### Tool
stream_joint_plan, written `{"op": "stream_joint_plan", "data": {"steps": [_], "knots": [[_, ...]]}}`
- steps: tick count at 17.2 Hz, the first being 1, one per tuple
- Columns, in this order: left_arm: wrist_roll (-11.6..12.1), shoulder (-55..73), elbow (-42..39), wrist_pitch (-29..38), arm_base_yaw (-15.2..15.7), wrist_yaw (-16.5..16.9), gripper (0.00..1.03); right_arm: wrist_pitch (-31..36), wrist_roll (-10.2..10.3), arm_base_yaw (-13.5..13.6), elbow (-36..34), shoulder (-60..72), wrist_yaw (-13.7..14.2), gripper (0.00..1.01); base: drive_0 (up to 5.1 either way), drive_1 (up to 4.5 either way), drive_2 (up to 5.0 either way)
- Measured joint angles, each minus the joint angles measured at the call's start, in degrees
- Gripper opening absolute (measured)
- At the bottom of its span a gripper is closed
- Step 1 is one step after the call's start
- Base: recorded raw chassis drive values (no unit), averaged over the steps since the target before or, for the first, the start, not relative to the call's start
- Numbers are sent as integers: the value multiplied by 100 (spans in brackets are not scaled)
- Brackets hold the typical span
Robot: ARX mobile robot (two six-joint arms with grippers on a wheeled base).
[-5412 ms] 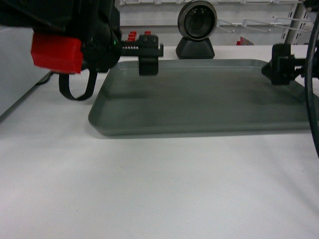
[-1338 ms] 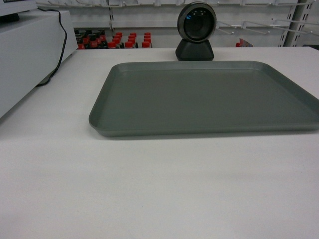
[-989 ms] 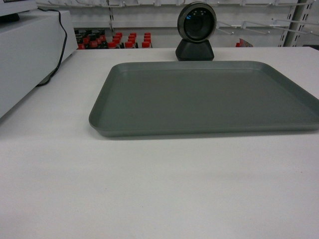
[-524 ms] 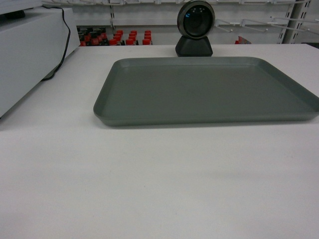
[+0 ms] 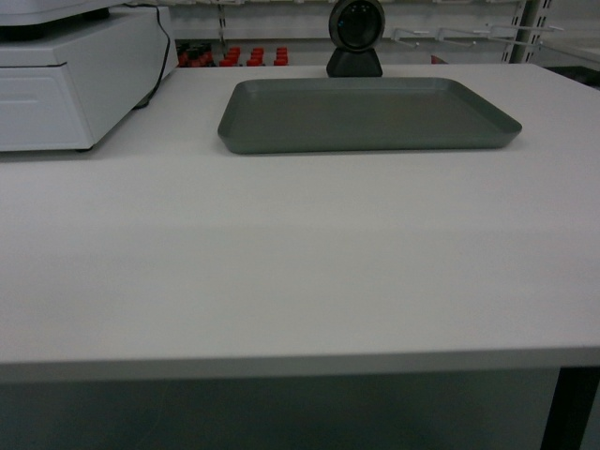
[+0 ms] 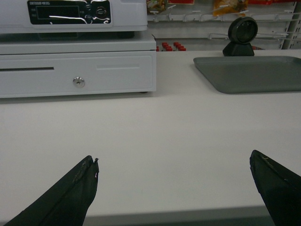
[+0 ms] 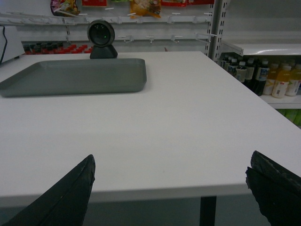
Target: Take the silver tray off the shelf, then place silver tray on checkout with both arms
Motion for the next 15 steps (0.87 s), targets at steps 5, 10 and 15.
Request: {"op": "stream_joint_plan", "data": {"steps": [5, 10, 15], "knots": [[0, 0, 0, -26, 0, 0, 98, -15, 0, 0, 0, 0, 0, 98, 7, -414, 427], [0, 0, 0, -28, 0, -2, 98, -7, -2, 0, 0, 0, -2, 98, -1, -254, 252], [0, 0, 2, -4, 0, 0, 98, -4, -2, 0, 0, 0, -2, 98, 0, 0, 0]]}}
